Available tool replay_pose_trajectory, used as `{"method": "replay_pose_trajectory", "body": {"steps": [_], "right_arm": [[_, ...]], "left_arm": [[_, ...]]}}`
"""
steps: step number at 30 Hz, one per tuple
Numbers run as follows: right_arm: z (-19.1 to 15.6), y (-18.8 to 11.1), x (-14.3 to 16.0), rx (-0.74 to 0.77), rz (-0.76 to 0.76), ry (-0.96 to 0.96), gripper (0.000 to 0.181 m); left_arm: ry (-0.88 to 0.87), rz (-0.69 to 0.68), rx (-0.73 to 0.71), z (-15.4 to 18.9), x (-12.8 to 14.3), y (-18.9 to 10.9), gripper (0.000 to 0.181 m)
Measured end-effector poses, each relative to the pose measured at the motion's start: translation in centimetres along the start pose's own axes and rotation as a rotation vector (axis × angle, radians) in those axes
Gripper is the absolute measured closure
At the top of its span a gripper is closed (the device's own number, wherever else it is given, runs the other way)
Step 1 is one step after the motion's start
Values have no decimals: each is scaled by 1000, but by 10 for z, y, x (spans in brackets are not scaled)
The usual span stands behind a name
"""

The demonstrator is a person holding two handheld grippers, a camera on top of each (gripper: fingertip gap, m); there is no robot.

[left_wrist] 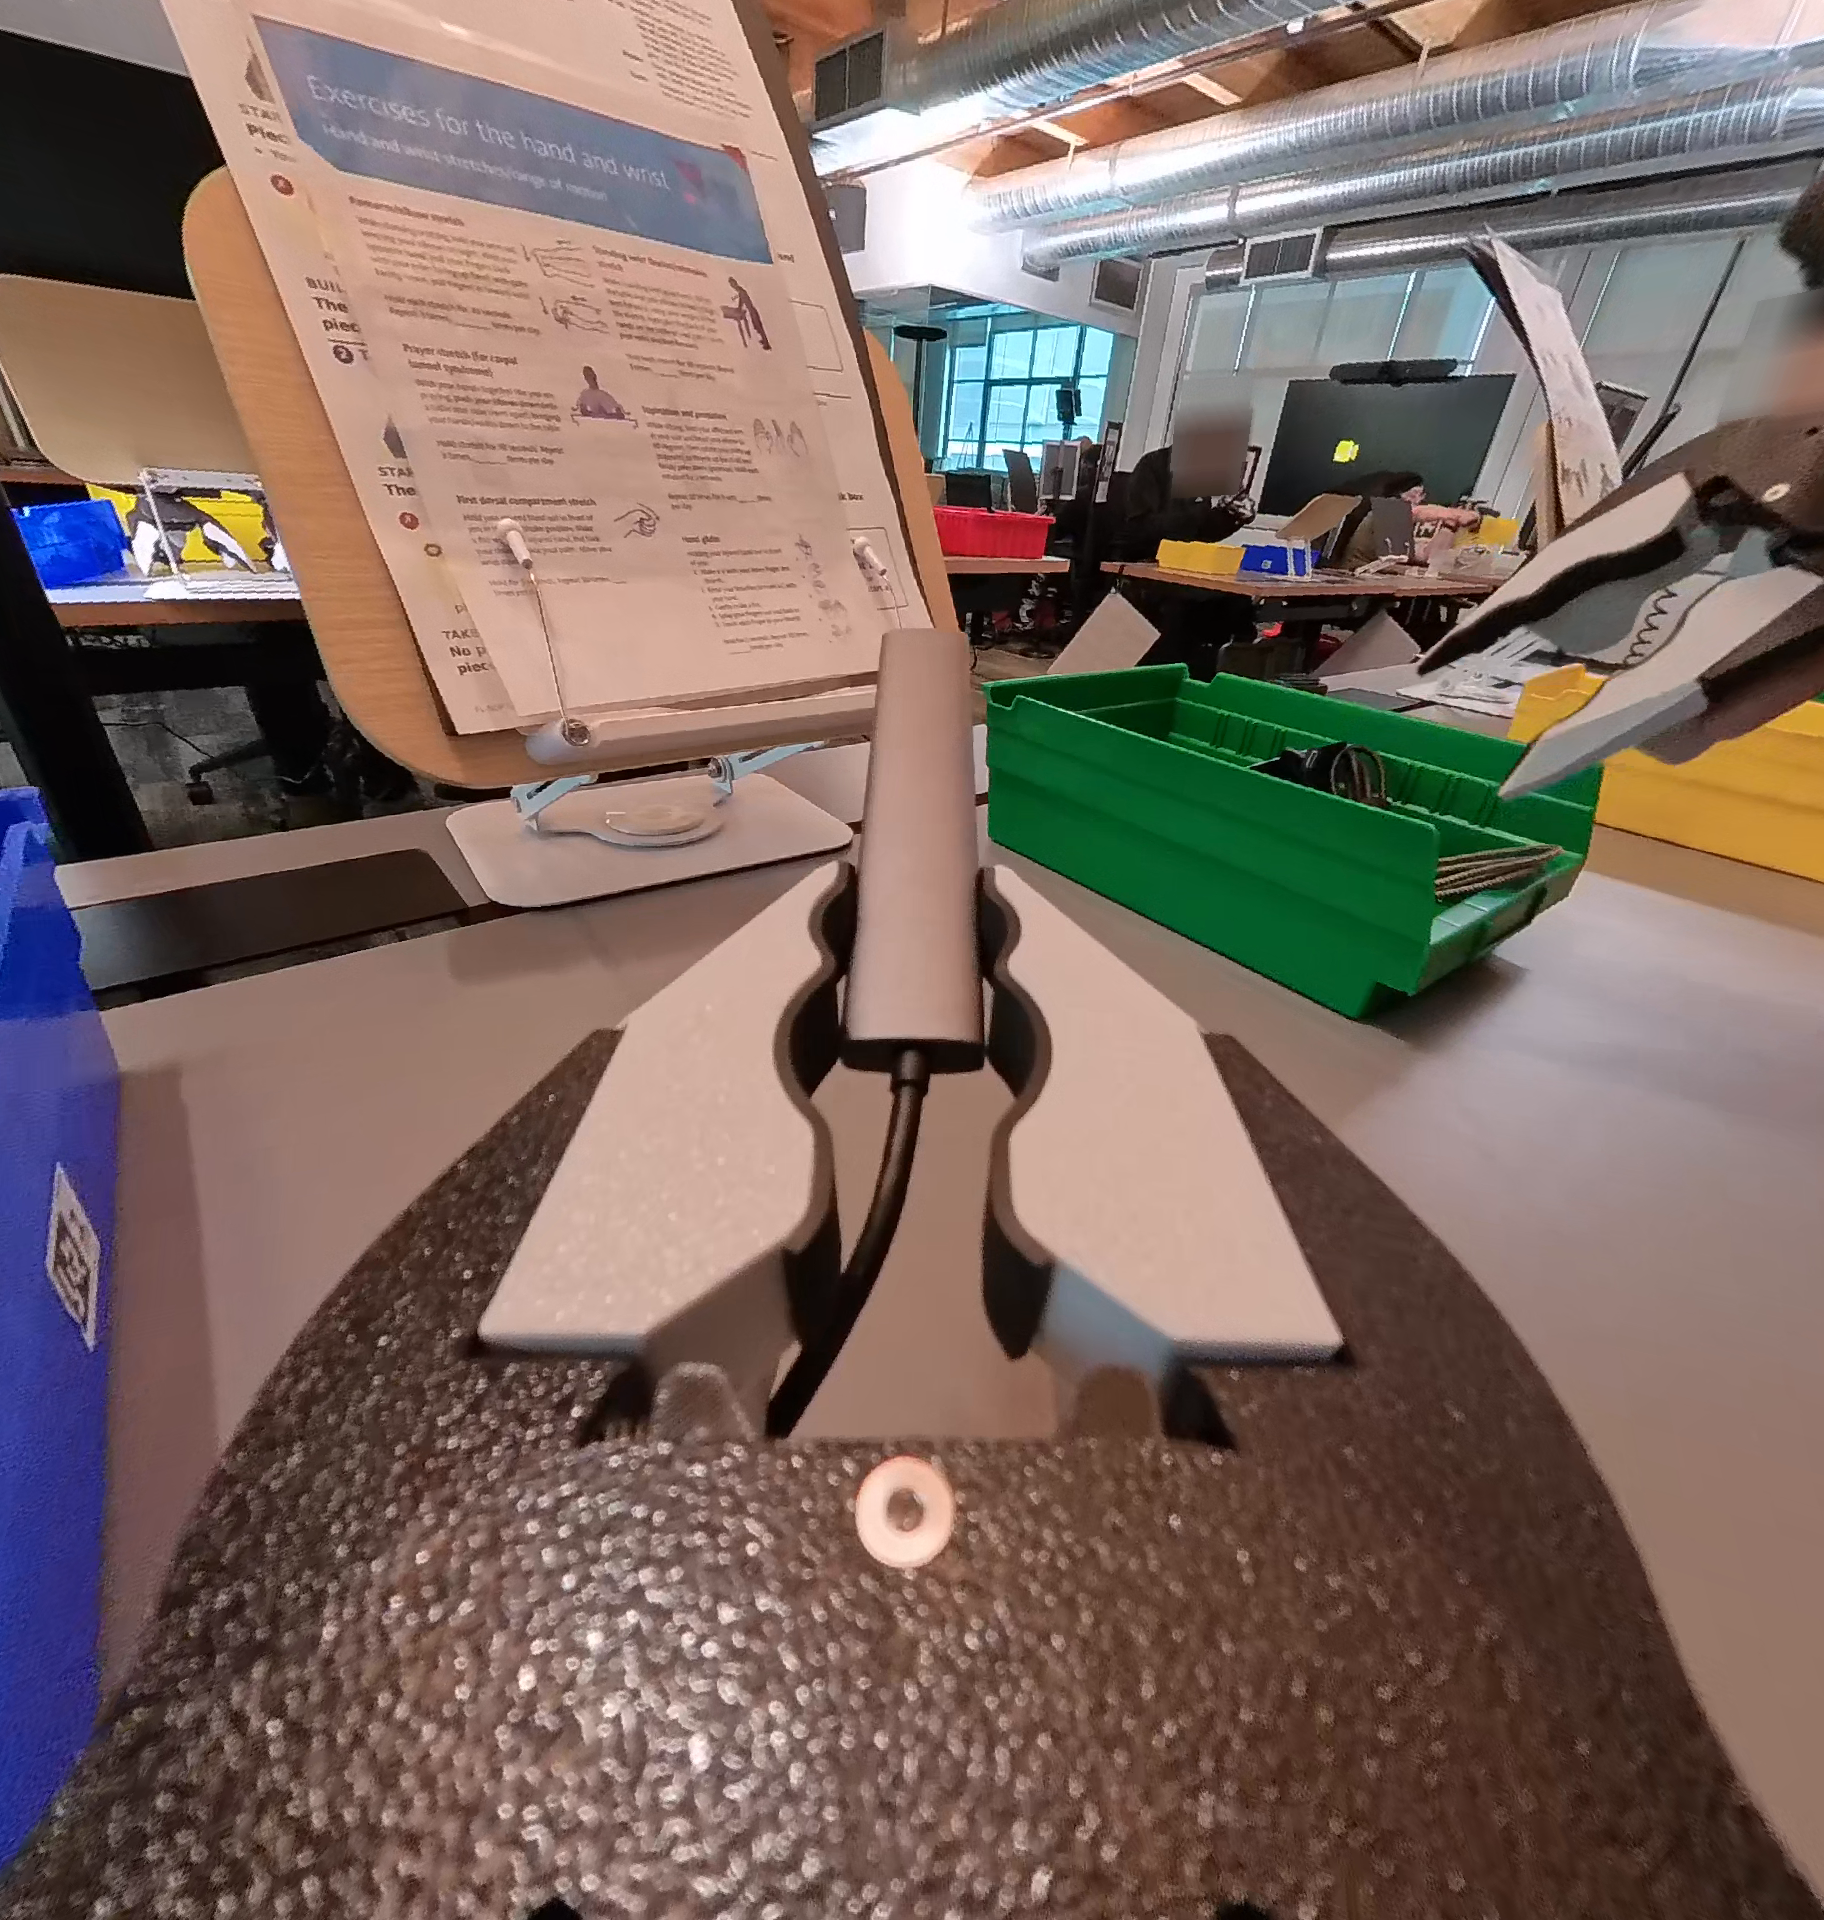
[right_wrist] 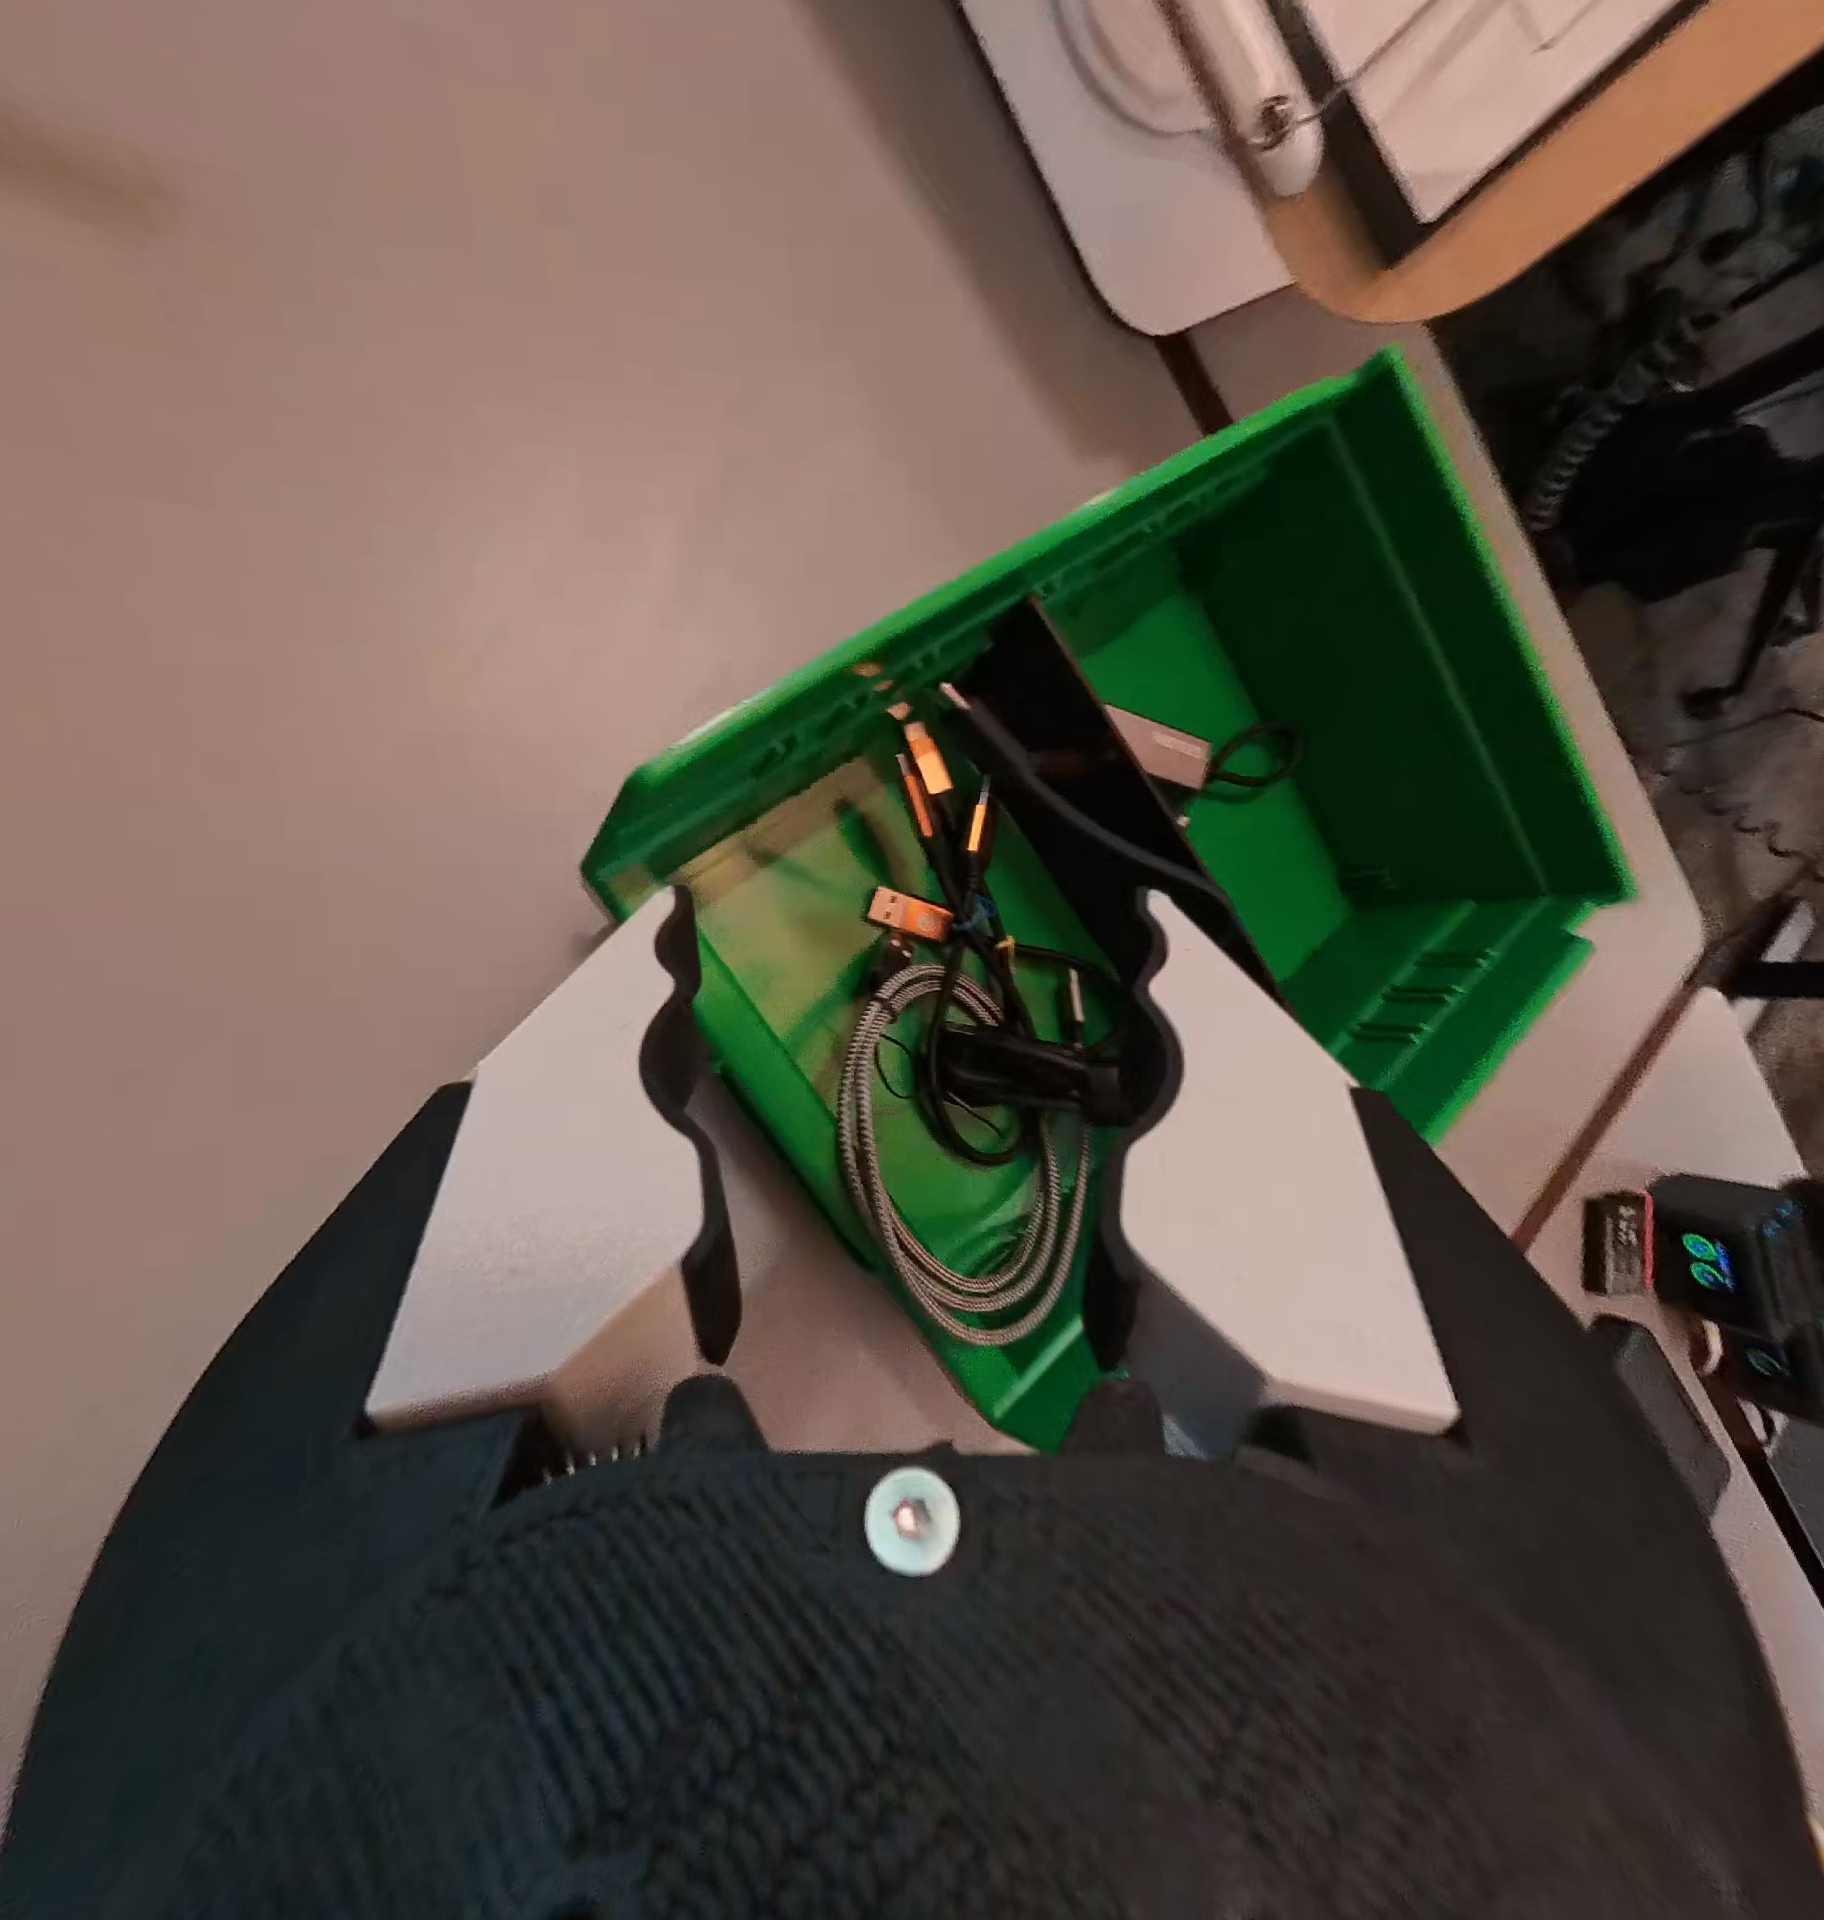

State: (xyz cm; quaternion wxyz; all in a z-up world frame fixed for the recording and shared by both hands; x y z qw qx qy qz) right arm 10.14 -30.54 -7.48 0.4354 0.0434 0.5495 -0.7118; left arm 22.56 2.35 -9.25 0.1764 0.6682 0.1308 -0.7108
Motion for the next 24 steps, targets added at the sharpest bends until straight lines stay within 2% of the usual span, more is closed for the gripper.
{"method": "replay_pose_trajectory", "body": {"steps": [4, 6, 8, 10, 13, 15, 17, 19, 21, 24], "right_arm": [[17, -15, -1, 145, 66, 105, 112], [13, -21, -17, 174, 176, 229, 115], [-15, -24, -51, 9, 407, 351, 111], [-53, -25, -83, -244, 584, 444, 93], [-106, -16, -112, -687, 657, 600, 84], [-131, -19, -125, -1001, 697, 712, 95], [-144, -19, -131, -1197, 702, 802, 107], [-155, -16, -131, -1273, 664, 834, 109], [-167, -8, -124, -1271, 538, 818, 121], [-183, 1, -111, -1225, 397, 731, 123]], "left_arm": [[-1, 1, -1, 0, 0, 0, 160], [-4, 1, 1, -1, 0, 0, 160], [1, 4, 28, 2, -1, 0, 160], [14, 33, 123, 14, -4, 1, 160], [63, 113, 413, 50, -14, -6, 160], [136, 152, 552, 69, -17, -14, 161], [245, 154, 610, 82, -14, -18, 161], [361, 122, 636, 90, -5, -17, 161], [451, 85, 648, 98, 3, -15, 161], [538, 61, 656, 106, 11, -12, 161]]}}
Point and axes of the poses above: each gripper's, where its closed fingertips meet, y out along the fingers, x out of its underside, z = x × y across the jaws, the point moved 4 cm from there along -y, back along the fingers, and after that the axes turned 1 degree about x, right-handed, at the moved point
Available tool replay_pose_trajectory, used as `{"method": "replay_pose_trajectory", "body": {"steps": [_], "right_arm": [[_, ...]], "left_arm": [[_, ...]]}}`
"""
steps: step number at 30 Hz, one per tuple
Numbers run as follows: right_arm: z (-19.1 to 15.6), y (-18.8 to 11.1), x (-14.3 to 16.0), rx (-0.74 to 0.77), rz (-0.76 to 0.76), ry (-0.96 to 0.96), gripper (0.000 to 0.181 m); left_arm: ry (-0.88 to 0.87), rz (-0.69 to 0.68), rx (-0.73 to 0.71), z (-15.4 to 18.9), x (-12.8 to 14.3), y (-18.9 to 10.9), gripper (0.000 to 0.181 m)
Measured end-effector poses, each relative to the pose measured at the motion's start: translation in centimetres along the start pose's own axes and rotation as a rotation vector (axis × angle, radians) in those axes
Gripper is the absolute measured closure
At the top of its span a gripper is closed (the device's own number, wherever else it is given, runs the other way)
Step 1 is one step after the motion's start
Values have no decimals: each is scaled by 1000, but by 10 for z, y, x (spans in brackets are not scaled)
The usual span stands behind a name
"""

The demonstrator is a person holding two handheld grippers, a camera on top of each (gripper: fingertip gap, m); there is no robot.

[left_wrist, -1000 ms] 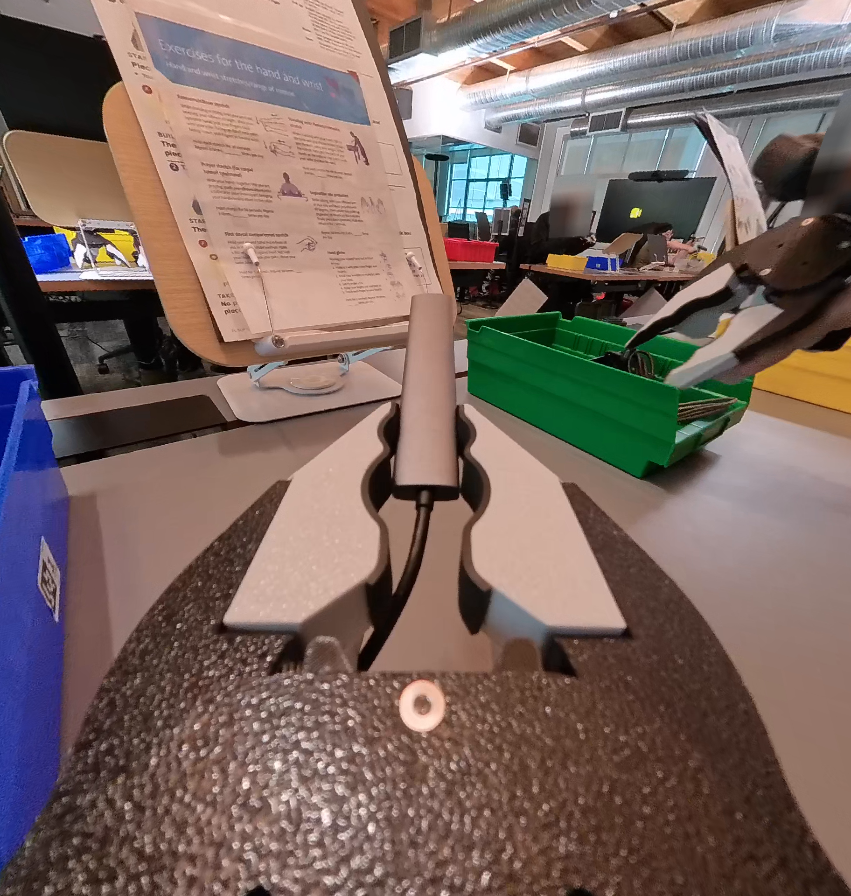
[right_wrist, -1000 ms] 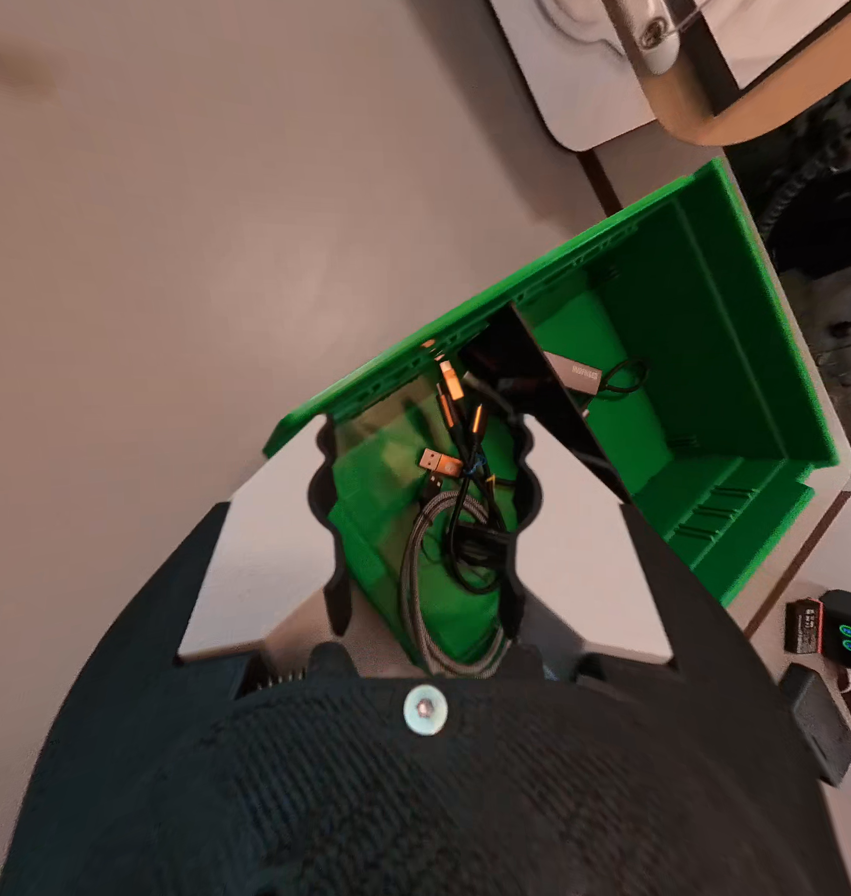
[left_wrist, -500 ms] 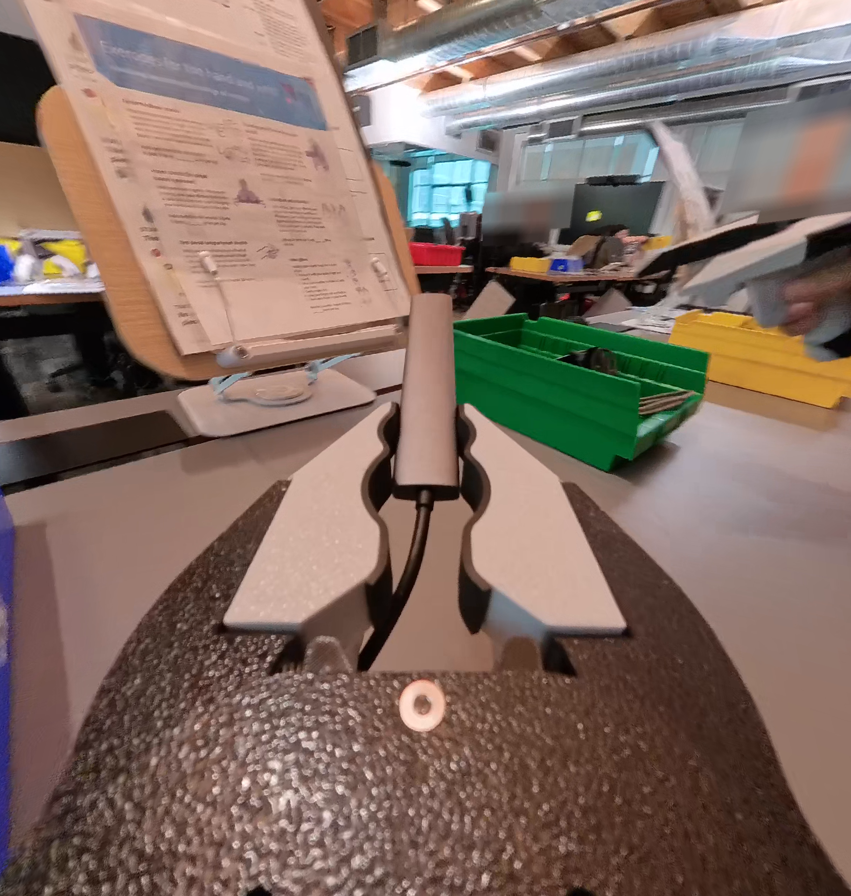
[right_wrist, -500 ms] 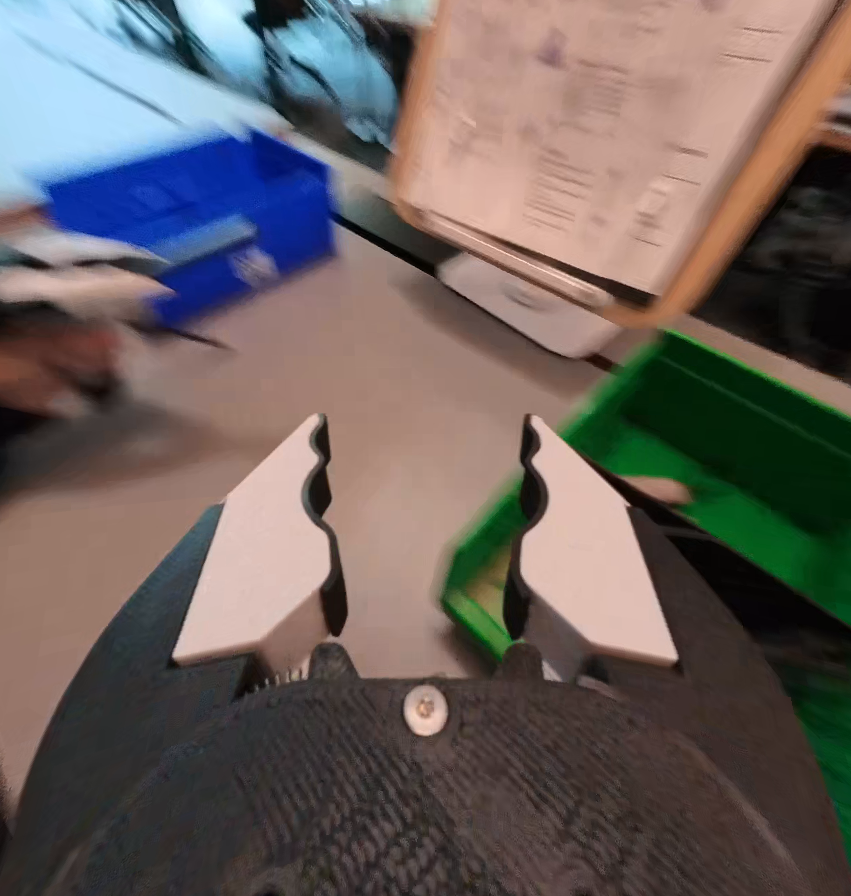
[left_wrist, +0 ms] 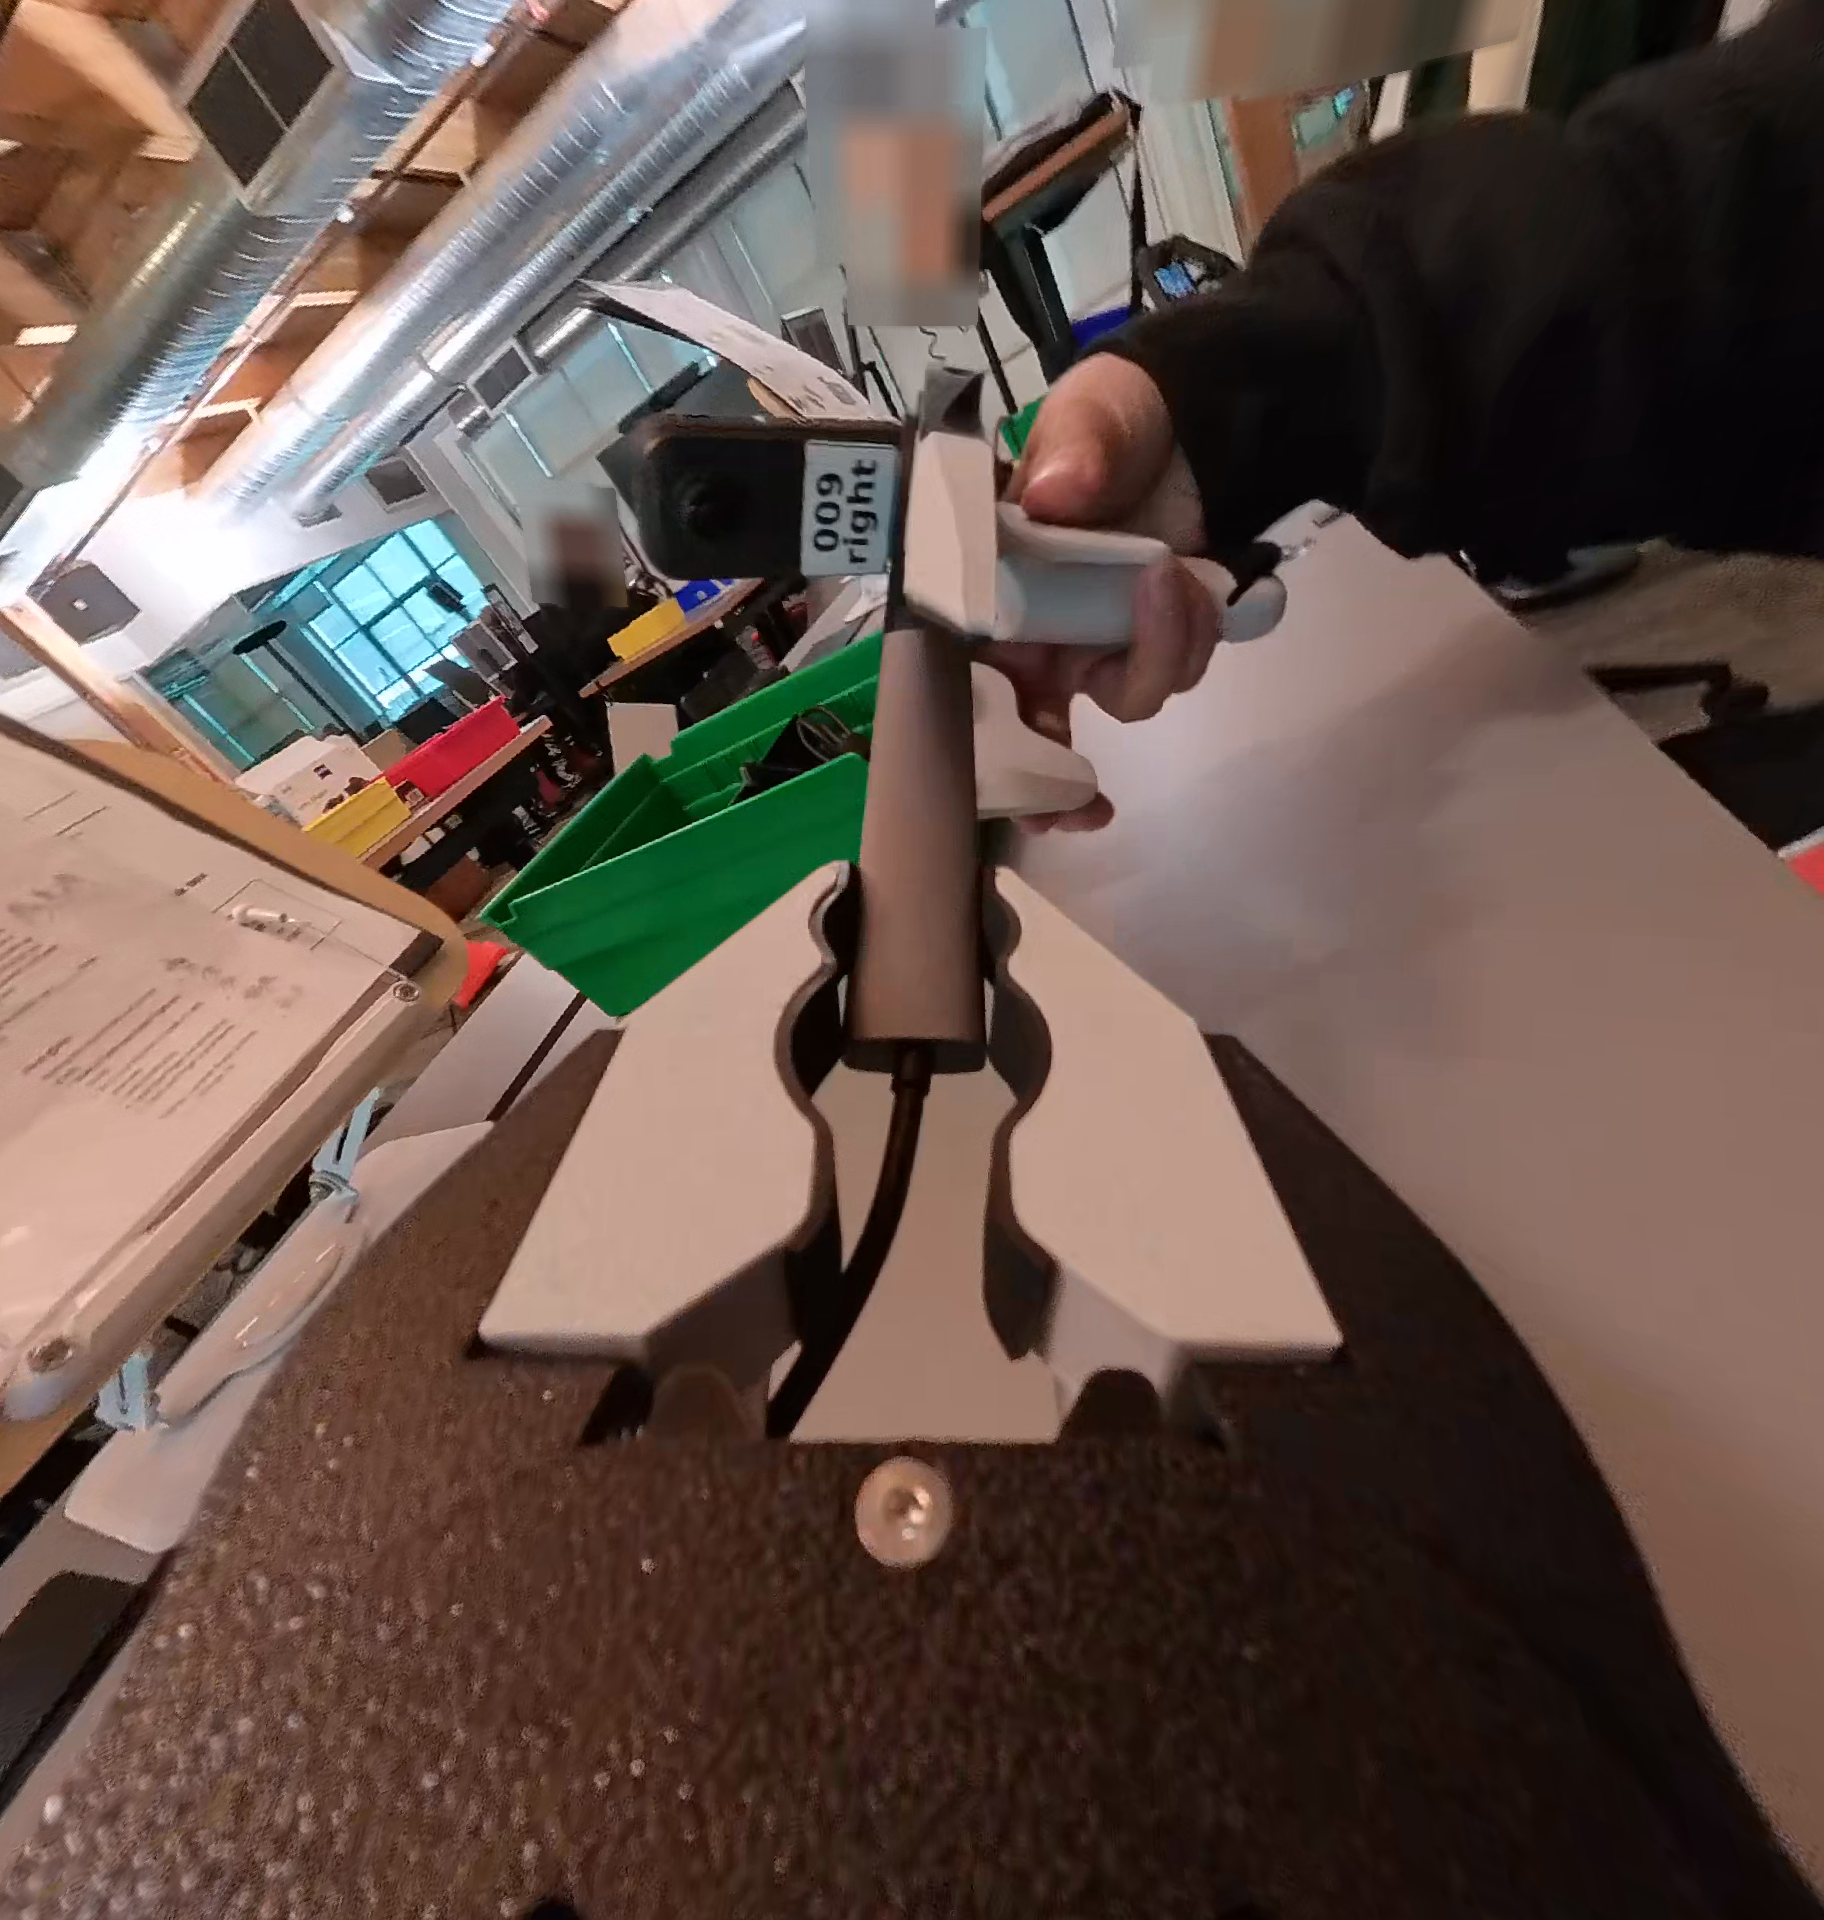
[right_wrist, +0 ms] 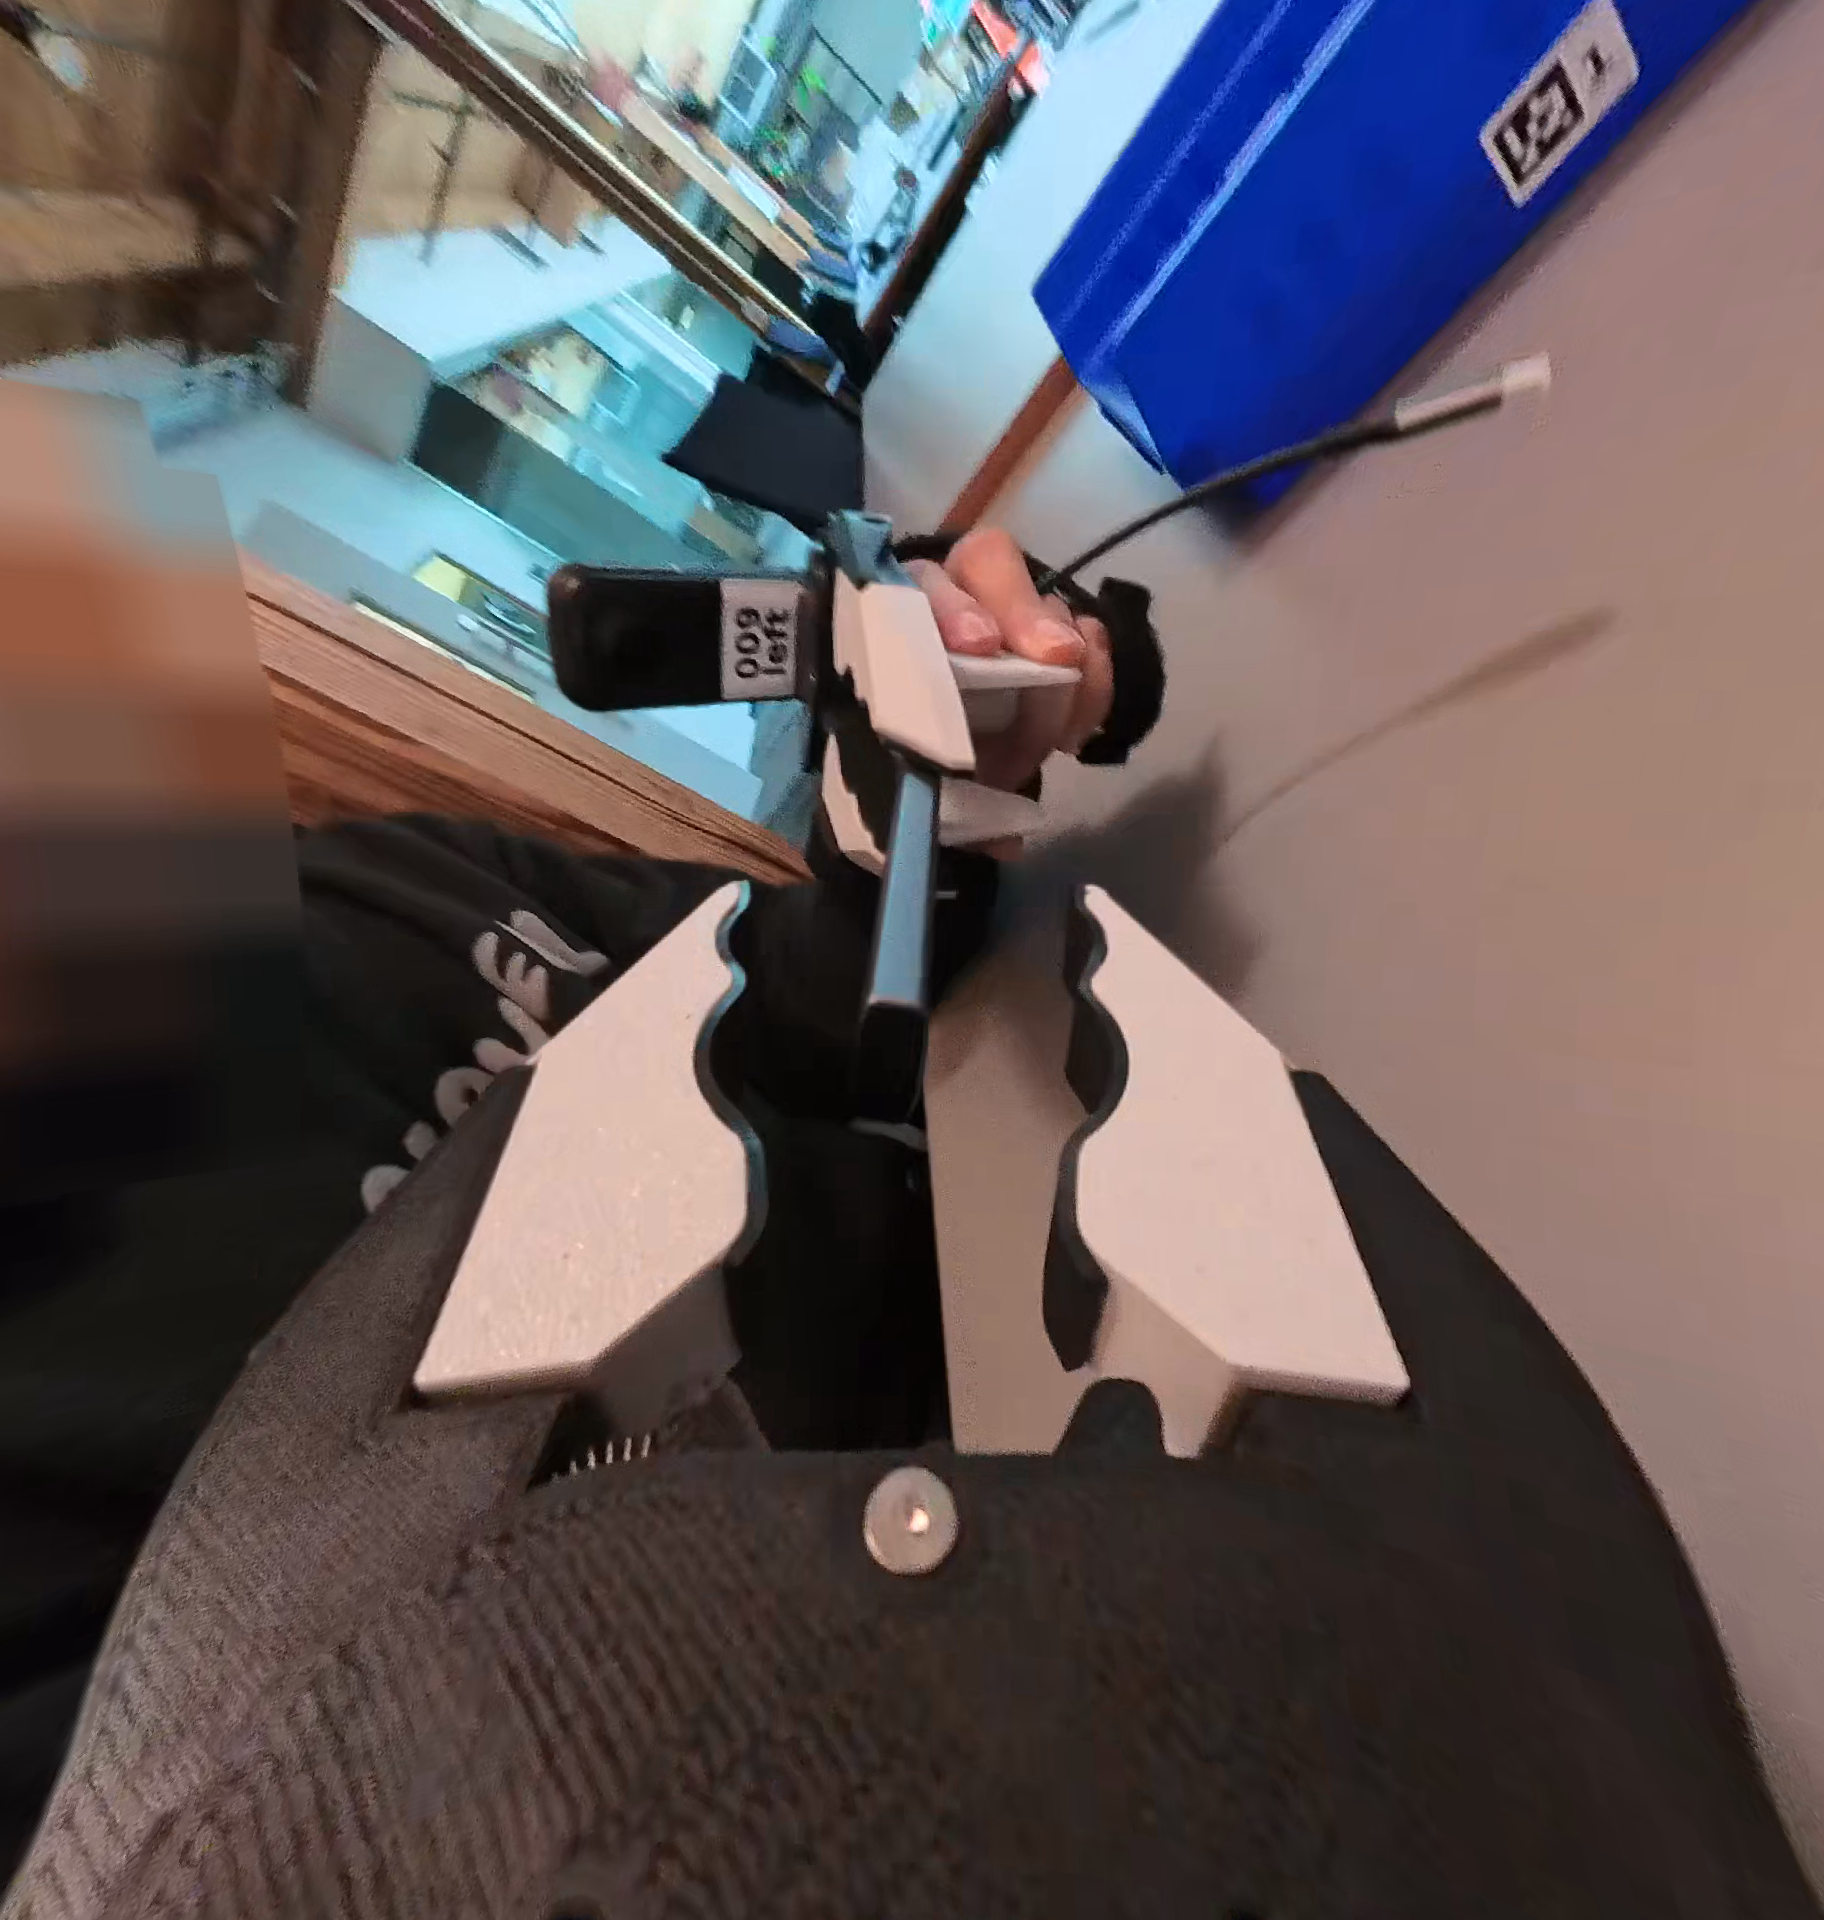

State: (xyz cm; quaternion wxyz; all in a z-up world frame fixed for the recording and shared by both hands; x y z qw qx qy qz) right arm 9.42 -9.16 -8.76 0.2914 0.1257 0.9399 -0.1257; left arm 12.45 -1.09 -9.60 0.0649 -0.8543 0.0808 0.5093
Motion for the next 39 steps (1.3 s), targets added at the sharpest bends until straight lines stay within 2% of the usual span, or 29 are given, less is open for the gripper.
{"method": "replay_pose_trajectory", "body": {"steps": [1, 3, 5, 9, 10, 12, 13, 16, 19, 22, 24, 26, 29, 31, 35, 39], "right_arm": [[2, 0, 3, 11, -11, 3, 132], [0, 1, 6, -18, -13, 25, 170], [3, 1, 8, -18, -20, 18, 173], [7, -1, 6, 55, -31, -126, 173], [7, -3, 3, 95, -30, -155, 173], [4, -15, -8, 173, -12, -244, 173], [1, -25, -16, 228, 6, -280, 173], [-12, -71, -52, 459, 97, -402, 173], [-12, -135, -87, 870, 112, -499, 173], [0, -196, -106, 1287, -43, -507, 173], [13, -224, -111, 1462, -240, -490, 173], [30, -247, -117, 1574, -452, -484, 173], [54, -266, -127, 1602, -756, -486, 173], [71, -271, -138, 1591, -875, -498, 173], [105, -271, -159, 1577, -1012, -497, 173], [142, -273, -155, 1548, -1123, -375, 173]], "left_arm": [[15, -8, 14, 3, 1, 2, 161], [28, -20, 29, 5, 2, 4, 161], [34, -19, 40, 7, 2, 4, 161], [18, -44, 14, 6, 7, 6, 159], [-7, -17, -27, 1, 5, 6, 150], [-36, 68, -149, -12, -6, 0, 101], [-46, 110, -219, -20, -10, -5, 87], [-35, 164, -396, -39, -15, -21, 79], [-61, 134, -443, -46, -9, -23, 81], [-70, 101, -436, -45, -5, -19, 85], [-72, 87, -419, -43, -2, -17, 90], [-91, 66, -407, -42, 1, -15, 92], [-121, 73, -386, -41, 1, -15, 98], [-145, 80, -369, -41, 2, -15, 103], [-195, 85, -332, -39, 3, -14, 109], [-220, 92, -285, -35, 2, -12, 118]]}}
Point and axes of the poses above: each gripper's, where its closed fingertips meet, y out along the fingers, x out of its underside, z = x × y across the jaws, the point moved 4 cm from there along -y, back along the fingers, and after that the axes turned 1 degree about x, right-handed, at the moved point
